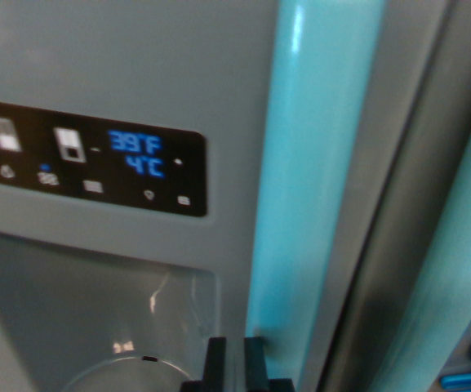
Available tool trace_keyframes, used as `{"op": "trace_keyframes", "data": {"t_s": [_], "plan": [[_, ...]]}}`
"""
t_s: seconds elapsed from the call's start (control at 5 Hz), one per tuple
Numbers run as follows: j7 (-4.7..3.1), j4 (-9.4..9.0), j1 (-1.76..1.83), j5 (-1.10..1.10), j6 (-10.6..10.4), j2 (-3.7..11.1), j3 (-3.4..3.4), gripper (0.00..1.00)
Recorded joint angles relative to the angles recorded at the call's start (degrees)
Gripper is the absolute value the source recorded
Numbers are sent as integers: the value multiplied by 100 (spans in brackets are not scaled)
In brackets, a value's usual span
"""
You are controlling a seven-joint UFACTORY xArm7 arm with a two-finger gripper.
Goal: Close fridge door
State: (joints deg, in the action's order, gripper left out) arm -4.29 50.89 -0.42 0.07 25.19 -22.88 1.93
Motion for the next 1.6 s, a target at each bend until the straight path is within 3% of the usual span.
{"op": "trace_keyframes", "data": {"t_s": [0.2,0.4,0.6,0.8,1.0,1.6], "plan": [[0,100,0,0,0,144,-44,100],[0,100,0,0,0,144,-44,100],[0,181,0,0,0,270,-71,100],[0,181,0,0,0,270,-71,100],[0,286,0,0,0,365,-85,100],[0,286,0,0,0,365,-85,100]]}}
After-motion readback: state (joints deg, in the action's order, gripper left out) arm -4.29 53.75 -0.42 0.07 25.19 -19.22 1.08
